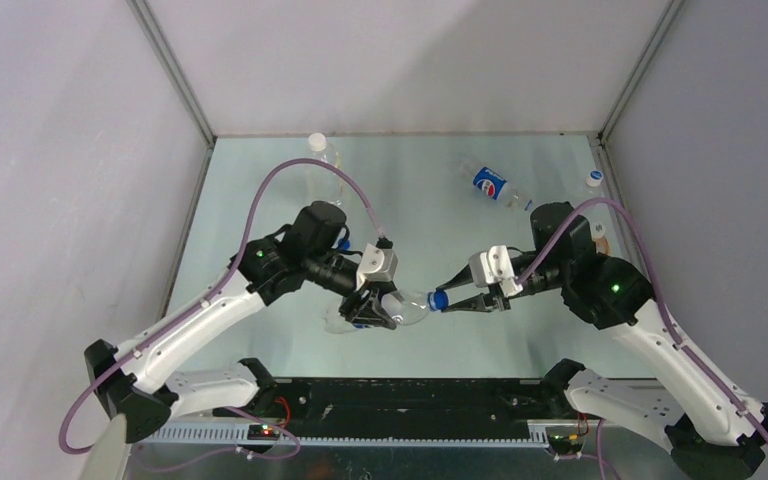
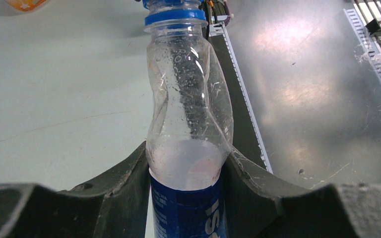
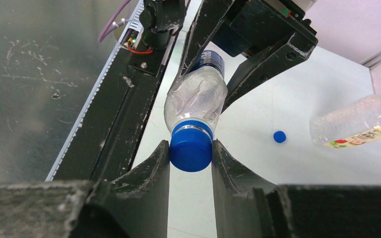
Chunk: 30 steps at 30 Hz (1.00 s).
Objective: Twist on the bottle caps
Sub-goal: Screw the bottle cap onto the plastic bottle.
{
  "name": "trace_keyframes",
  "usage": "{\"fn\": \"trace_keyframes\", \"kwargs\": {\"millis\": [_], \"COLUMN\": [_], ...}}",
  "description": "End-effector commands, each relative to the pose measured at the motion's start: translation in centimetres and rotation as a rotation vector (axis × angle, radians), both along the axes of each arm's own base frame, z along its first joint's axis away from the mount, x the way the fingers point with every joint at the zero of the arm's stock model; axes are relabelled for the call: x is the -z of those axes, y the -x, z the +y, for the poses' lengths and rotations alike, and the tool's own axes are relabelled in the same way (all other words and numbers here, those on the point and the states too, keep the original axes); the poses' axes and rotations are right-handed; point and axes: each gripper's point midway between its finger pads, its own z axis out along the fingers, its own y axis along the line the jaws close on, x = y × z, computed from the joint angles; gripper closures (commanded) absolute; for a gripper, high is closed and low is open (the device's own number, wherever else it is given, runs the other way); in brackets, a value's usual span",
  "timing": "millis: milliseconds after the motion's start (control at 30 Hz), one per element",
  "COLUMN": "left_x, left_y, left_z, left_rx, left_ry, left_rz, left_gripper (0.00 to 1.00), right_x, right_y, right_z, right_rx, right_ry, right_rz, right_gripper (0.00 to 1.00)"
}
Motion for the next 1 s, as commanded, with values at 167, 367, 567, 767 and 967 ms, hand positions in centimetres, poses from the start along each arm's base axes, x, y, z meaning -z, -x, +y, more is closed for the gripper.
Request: {"fn": "trace_keyframes", "kwargs": {"millis": [167, 367, 567, 767, 967], "left_x": [-4.1, -4.8, -6.0, -5.8, -6.2], "left_y": [-1.1, -1.8, -2.5, -2.9, -3.8], "left_z": [-1.8, -2.2, -2.3, -2.6, -2.9], "left_rx": [-0.019, -0.078, -0.137, -0.164, -0.224], "left_ry": [0.151, 0.191, 0.249, 0.243, 0.269], "left_rz": [-0.182, -0.245, -0.284, -0.308, -0.354], "left_gripper": [1.00, 1.00, 1.00, 1.00, 1.00], "right_x": [0.3, 0.6, 1.1, 1.7, 2.3], "right_y": [0.8, 0.6, 0.3, -0.3, -1.0], "right_z": [0.8, 1.0, 1.3, 1.5, 1.9], "right_rx": [-0.035, -0.004, 0.055, 0.144, 0.224], "right_ry": [0.011, 0.035, 0.071, 0.107, 0.139], "right_rz": [0.159, 0.258, 0.380, 0.488, 0.595], "right_gripper": [1.00, 1.00, 1.00, 1.00, 1.00]}}
